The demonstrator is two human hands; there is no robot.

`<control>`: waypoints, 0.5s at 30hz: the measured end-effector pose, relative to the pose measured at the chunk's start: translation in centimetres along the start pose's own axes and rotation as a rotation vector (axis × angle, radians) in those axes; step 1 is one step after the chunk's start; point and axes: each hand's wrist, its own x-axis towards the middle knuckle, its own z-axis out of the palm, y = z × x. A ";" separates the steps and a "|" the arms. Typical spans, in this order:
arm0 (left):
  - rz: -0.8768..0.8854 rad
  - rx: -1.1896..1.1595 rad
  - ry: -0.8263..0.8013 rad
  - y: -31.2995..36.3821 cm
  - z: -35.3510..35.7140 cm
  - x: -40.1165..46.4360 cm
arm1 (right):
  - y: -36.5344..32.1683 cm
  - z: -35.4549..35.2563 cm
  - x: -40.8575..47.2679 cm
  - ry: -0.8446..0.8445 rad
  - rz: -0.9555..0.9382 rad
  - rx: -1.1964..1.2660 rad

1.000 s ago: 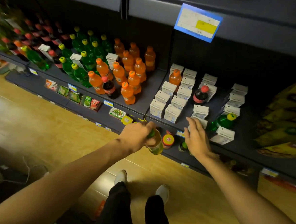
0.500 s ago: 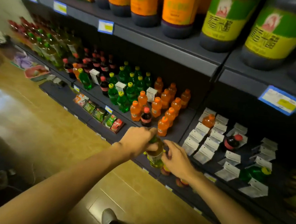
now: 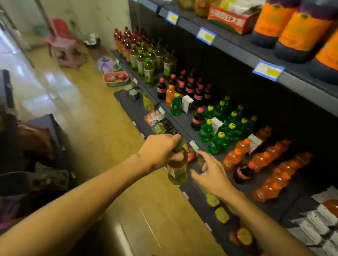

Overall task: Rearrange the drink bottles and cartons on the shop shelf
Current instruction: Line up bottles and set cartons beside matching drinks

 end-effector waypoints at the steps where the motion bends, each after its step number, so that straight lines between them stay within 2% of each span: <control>1: -0.028 -0.005 0.006 -1.5 -0.2 -0.3 | -0.4 0.7 0.9 -0.018 0.004 -0.001; 9: -0.267 -0.018 0.051 -12.2 -0.8 -0.8 | -3.7 4.9 10.1 -0.106 -0.069 -0.031; 15: -0.349 -0.011 0.051 -20.1 -0.4 2.6 | -4.4 7.9 20.1 -0.154 -0.096 -0.007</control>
